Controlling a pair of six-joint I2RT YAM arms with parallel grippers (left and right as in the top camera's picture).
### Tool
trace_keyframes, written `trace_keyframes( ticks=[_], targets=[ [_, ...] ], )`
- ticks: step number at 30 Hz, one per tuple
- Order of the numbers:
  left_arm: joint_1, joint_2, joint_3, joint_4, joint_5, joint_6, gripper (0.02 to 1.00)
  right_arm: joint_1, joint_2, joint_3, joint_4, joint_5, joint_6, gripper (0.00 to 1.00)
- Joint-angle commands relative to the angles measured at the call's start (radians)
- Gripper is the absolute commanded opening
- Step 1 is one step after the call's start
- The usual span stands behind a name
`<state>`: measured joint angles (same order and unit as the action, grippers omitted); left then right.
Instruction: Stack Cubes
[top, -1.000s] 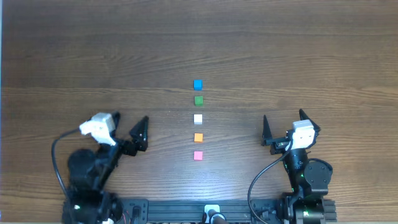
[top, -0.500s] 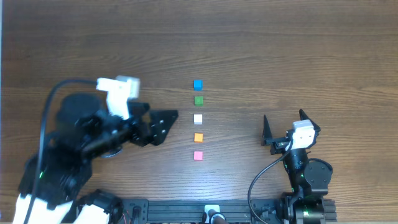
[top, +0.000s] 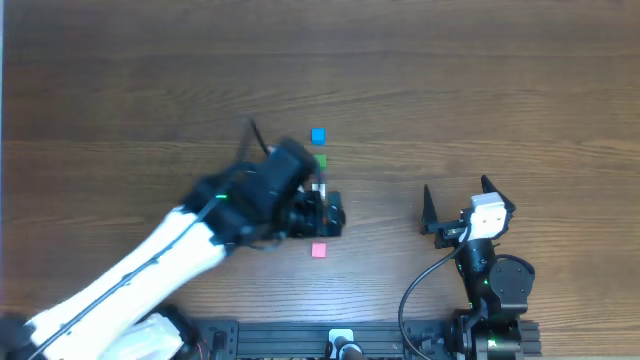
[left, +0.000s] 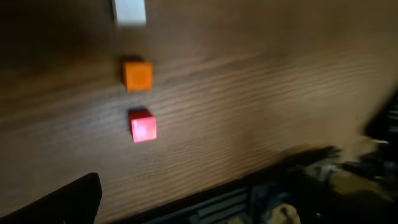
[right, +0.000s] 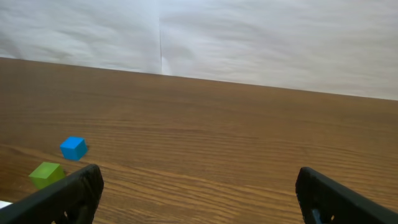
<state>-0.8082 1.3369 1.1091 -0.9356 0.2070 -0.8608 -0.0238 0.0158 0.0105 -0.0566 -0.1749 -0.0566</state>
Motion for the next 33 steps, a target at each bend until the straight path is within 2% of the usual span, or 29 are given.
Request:
trace_keyframes(
  ticks=[1,7,16,33],
  targets=[
    [-0.092,0.081,0.003,-0.018,-0.124,-0.192,0.998,-0.003,-0.009,-0.005,-0.005,0.0,-0.001,0.991],
    [-0.133,0.122,-0.075,-0.012,-0.129,-0.304,0.996,-0.003,-0.009,-0.005,-0.005,0.0,-0.001,0.993],
    [-0.139,0.126,-0.218,0.142,-0.127,-0.304,0.998,-0.003,-0.009,-0.005,-0.005,0.0,-0.001,0.991],
    [-0.164,0.299,-0.22,0.264,-0.204,-0.173,0.993,-0.003,-0.009,-0.005,-0.005,0.0,-0.001,0.991]
  ],
)
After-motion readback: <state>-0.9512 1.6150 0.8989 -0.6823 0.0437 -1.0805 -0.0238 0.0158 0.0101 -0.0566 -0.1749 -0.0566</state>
